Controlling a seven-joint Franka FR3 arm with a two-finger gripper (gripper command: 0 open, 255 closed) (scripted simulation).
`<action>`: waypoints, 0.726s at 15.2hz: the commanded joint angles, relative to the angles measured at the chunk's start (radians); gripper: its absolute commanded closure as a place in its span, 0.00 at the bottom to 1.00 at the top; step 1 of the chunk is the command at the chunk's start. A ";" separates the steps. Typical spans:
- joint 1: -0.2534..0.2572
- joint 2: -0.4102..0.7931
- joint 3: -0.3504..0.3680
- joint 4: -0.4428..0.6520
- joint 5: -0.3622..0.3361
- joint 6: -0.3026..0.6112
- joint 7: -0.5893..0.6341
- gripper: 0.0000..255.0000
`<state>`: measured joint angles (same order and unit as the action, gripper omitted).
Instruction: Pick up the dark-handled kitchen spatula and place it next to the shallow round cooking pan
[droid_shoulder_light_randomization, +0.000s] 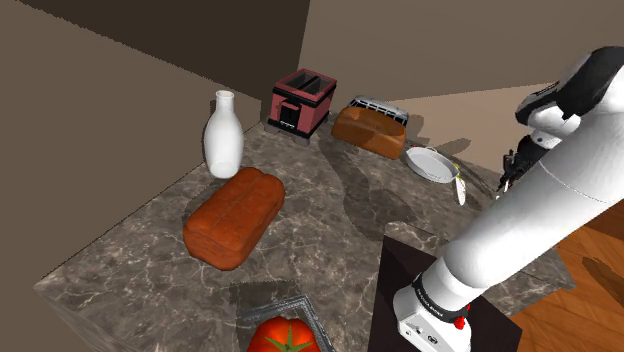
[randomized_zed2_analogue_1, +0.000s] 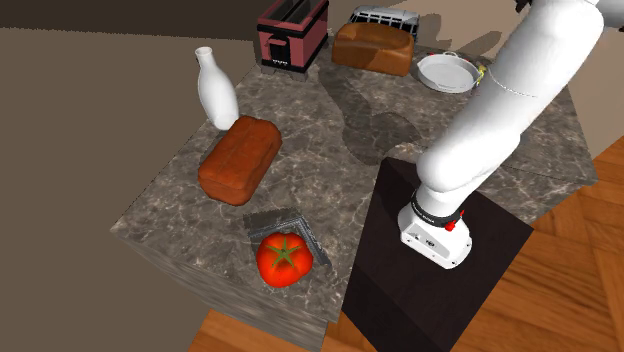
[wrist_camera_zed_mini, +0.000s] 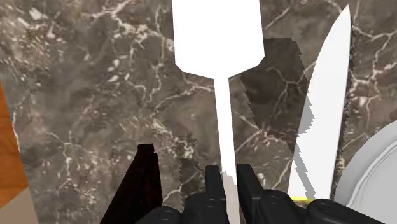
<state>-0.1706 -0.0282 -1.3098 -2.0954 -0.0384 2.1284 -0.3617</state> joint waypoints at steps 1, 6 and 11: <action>-0.042 0.262 -0.048 0.088 0.339 -0.030 -0.257 1.00; -0.256 0.423 0.091 0.203 0.496 -0.078 -0.371 1.00; -0.243 0.505 0.067 0.176 0.598 -0.052 -0.437 1.00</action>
<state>-0.4067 0.4015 -1.2429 -1.8896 0.5366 1.7629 -0.7941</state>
